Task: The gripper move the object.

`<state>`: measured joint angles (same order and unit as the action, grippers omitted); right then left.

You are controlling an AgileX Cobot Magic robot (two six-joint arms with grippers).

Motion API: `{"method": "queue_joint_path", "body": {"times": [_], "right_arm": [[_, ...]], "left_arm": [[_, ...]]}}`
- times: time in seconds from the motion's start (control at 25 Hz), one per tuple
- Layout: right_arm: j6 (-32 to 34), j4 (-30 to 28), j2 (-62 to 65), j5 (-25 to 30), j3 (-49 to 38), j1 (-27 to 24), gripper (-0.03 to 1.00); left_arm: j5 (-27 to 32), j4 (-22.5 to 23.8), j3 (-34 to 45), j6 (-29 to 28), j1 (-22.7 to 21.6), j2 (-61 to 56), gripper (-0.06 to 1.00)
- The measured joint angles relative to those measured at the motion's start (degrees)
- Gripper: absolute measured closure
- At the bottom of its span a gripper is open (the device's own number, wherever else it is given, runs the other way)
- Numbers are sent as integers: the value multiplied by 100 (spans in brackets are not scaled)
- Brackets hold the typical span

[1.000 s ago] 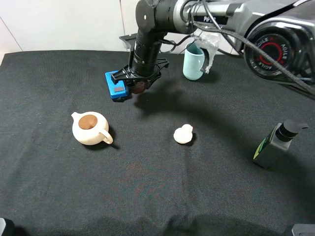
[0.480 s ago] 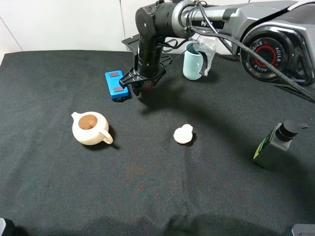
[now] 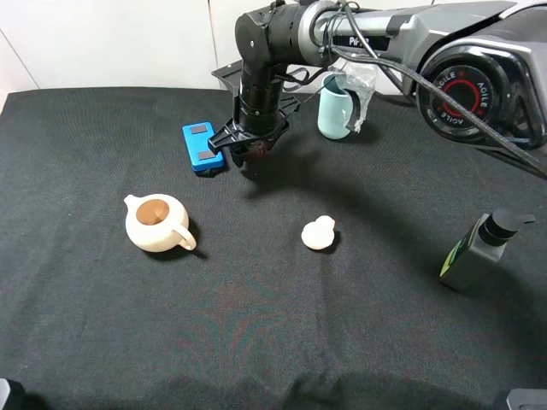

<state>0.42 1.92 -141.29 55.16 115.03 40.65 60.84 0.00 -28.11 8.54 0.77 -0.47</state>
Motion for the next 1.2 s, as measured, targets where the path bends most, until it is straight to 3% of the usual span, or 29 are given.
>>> {"method": "queue_joint_path", "body": {"times": [0.12,0.28,0.4,0.96,1.2], "right_arm": [[0,0,0,5,0,0,51],[-2,0,0,11,0,0,35],[-2,0,0,29,0,0,29],[-42,-6,182,349,0,0,27],[-42,-12,444,760,0,0,27]], "left_arm": [[0,0,0,0,0,0,6],[0,0,0,0,0,0,6],[0,0,0,0,0,0,6],[0,0,0,0,0,0,6],[0,0,0,0,0,0,6]]}}
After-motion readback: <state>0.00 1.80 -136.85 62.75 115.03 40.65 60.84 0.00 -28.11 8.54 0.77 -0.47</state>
